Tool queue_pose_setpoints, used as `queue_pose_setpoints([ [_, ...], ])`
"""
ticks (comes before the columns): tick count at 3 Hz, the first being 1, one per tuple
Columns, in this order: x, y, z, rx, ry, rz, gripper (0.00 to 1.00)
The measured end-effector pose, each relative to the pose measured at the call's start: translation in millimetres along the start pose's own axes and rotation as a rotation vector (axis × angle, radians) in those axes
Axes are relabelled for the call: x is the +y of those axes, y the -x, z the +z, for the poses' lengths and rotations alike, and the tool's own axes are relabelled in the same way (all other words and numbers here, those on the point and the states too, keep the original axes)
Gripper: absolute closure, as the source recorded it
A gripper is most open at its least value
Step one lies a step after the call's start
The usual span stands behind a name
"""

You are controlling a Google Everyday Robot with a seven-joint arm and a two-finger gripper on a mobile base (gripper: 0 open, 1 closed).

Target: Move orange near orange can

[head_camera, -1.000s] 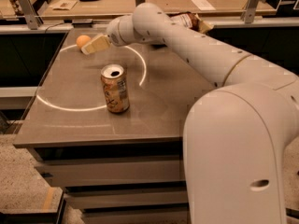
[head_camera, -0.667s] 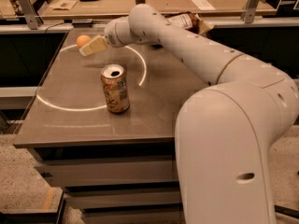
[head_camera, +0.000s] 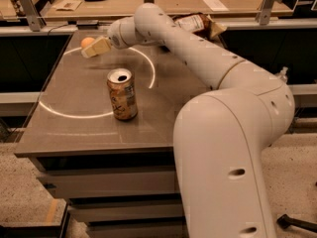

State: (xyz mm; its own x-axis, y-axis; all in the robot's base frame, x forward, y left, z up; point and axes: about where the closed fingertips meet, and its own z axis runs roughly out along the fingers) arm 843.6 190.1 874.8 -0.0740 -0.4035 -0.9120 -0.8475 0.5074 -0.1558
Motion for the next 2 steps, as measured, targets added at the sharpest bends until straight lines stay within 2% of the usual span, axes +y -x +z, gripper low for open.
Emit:
queue_pose_setpoints([
  [2, 2.7, 6.7, 17.8, -0.009, 0.066, -0.041, 0.0],
])
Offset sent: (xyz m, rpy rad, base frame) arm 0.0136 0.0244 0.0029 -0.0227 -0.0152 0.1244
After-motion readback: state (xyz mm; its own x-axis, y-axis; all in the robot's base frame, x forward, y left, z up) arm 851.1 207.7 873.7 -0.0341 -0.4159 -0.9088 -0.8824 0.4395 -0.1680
